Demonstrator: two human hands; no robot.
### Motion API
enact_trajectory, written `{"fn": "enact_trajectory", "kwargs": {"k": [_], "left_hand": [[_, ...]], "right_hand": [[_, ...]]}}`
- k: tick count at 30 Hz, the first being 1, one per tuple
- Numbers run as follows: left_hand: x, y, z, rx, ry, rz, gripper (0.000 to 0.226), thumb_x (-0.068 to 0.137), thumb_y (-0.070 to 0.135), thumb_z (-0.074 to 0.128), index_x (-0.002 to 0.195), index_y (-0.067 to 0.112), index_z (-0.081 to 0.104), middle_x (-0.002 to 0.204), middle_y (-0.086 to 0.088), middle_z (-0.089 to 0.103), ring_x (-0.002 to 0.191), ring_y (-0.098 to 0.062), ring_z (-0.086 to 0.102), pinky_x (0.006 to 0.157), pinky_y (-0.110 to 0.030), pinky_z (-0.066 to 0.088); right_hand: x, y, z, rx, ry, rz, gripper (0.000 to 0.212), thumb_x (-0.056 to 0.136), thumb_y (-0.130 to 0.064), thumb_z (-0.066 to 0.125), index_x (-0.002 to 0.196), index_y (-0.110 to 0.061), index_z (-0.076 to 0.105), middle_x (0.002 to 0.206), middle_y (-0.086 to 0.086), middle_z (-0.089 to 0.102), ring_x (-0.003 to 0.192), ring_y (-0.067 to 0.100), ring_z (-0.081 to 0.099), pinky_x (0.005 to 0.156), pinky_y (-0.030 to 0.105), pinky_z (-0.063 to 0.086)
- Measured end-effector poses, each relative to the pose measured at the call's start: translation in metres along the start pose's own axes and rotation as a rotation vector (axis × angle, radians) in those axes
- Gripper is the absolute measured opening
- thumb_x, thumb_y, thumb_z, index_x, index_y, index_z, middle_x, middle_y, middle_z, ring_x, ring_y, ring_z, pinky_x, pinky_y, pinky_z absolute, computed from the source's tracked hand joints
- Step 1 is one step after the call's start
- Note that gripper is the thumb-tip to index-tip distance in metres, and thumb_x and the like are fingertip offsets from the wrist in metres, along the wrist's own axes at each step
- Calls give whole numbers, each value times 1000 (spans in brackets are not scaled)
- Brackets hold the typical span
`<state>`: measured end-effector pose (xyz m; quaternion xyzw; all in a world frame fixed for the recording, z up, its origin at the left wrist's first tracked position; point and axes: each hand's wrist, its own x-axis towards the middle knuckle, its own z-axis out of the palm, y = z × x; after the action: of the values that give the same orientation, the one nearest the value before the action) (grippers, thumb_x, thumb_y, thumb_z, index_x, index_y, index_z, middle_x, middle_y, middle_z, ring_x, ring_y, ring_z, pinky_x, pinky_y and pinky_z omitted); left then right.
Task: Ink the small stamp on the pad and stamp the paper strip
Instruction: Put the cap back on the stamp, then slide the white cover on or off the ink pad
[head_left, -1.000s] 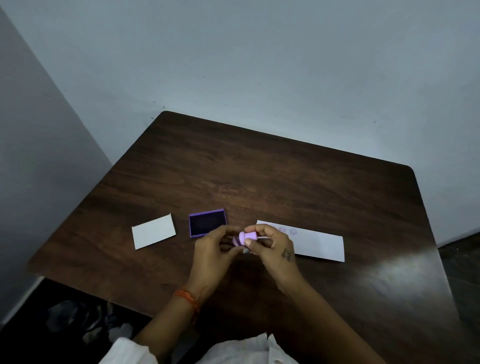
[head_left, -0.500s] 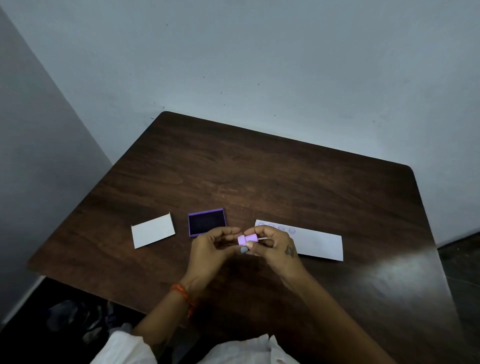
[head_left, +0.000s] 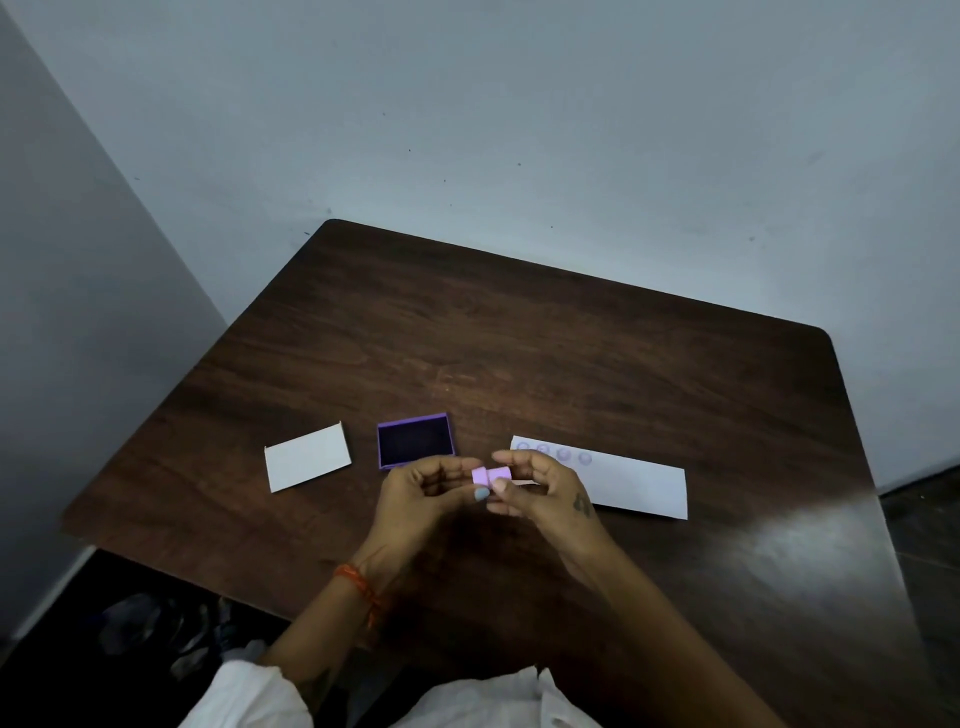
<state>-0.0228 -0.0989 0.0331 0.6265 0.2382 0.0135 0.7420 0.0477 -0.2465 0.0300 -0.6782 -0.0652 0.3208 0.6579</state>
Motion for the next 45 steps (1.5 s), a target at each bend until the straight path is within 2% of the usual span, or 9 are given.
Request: {"fn": "enact_trajectory", "kwargs": {"k": [5,10,14,18,22,30,36,42,45], "left_hand": [[1,-5,-3,6,-4,5,27,68,0,75,92,12,73,94,-6,77,93,-20,71,82,-31,58],[0,-6,-5,-8,-26,9,28,68,-2,74,93,11,73,92,-4,77,91,-18,72,73,-21,59],[0,-7,-7,-5,-24,-9,29,68,1,75,95,11,72,95,-5,77,93,-18,71,80,-27,59],[2,-8,-11,-3,-15,-15,31,65,5,78,95,13,73,96,-7,76,95,-20,71,89,-40,55],[4,-12,-14,15,-15,-27,32,66,7,79,96,16,72,99,-7,76,97,-21,70,92,-45,53],[8,-14,-17,96,-8,38,32,68,4,77,95,20,72,96,1,77,94,-16,71,83,-31,58],[13,-17,-20,166,85,10,43,67,1,77,105,19,67,103,-3,74,96,-12,69,89,-33,55],[19,-18,-31,324,154,-23,43,69,5,77,105,24,65,102,8,66,91,1,61,66,-7,50],[19,-18,-36,337,155,-34,45,70,3,76,109,20,64,104,7,63,90,3,60,64,-3,50]], "right_hand": [[-3,-1,1,-37,11,22,8,83,-18,66,88,-22,71,85,6,76,76,19,73,65,22,59],[-2,1,2,11,11,19,21,81,-9,68,101,-15,68,97,9,74,83,19,73,70,24,59],[-2,-2,5,-1,23,35,12,82,-15,67,94,-15,71,87,7,76,76,18,73,64,21,58],[-1,-3,9,39,8,48,22,81,-12,68,103,-10,68,92,6,75,82,19,73,68,24,59],[0,-4,11,13,21,72,10,82,-15,67,90,-19,71,85,3,76,78,17,73,64,20,58],[8,-1,20,65,-12,86,20,75,-11,74,94,-16,71,95,8,75,86,21,73,77,30,59],[21,6,32,-425,199,-86,12,75,-27,74,85,-31,68,85,-11,71,80,4,66,69,14,50],[37,19,44,-836,192,-244,18,88,-14,51,80,-13,66,87,3,67,79,11,57,66,6,38],[42,24,47,-925,173,-229,9,86,-14,55,86,-12,64,95,7,66,83,14,57,70,16,41]]}}
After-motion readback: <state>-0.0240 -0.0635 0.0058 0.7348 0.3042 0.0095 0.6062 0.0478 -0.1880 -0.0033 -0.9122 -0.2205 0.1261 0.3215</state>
